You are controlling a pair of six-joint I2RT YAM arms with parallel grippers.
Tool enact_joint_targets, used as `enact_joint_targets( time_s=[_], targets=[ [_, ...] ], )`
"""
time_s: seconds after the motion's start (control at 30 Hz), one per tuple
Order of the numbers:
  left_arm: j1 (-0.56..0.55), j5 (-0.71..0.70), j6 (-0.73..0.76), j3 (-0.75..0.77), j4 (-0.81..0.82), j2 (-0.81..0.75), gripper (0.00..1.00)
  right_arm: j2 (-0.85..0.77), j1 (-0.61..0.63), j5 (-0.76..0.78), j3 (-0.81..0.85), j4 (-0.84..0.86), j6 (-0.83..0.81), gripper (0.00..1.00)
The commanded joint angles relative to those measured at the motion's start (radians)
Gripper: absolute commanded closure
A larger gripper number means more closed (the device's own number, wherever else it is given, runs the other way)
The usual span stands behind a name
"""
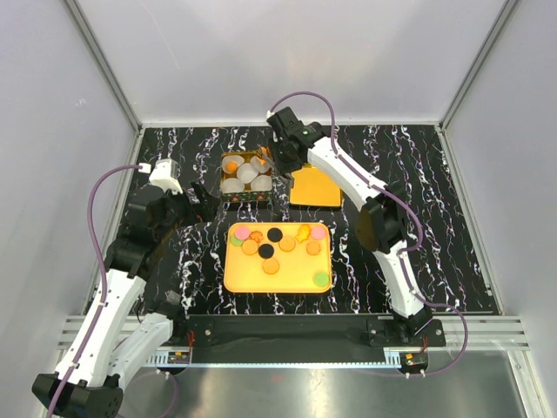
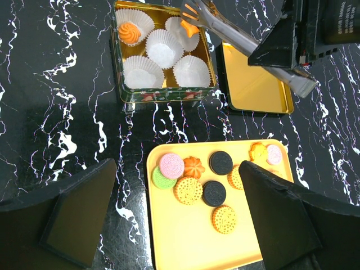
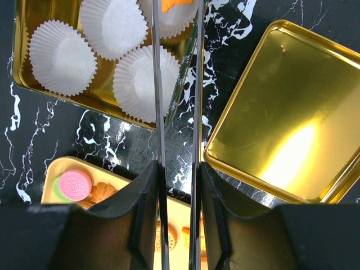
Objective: Pack the cookies
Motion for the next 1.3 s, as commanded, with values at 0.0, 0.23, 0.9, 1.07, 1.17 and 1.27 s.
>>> enact_joint_targets(
  time_s=[0.0,0.23,0.9,1.07,1.17,1.27],
  targets=[
    [0.005,0.023,-0.008,0.000,0.058,-0.005,0.01,-0.082,0.021,0.013,0.000,0.033,0.001,0.67],
    [0.005,0.023,-0.008,0.000,0.060,-0.009,0.01,-0.096,0.029,0.025,0.004,0.027,0.000,0.66],
    [0.005,0.026,-0.008,0.000,0.061,-0.009,0.01,-0.044,0.032,0.066,0.093,-0.004,-0.011,0.59],
    [0.005,0.027,-0.008,0.000,0.060,-0.008,0.01,-0.044,0.032,0.062,0.101,-0.010,-0.011,0.55],
    [0.005,0.029,-0.008,-0.001,0.060,-0.006,0.01,-0.046,0.032,0.062,0.101,-0.014,-0.012,0.55],
    [0.005,0.029,-0.008,-0.001,0.061,-0.006,0.01,-0.043,0.032,0.057,0.099,-0.014,-0.011,0.54]
  ],
)
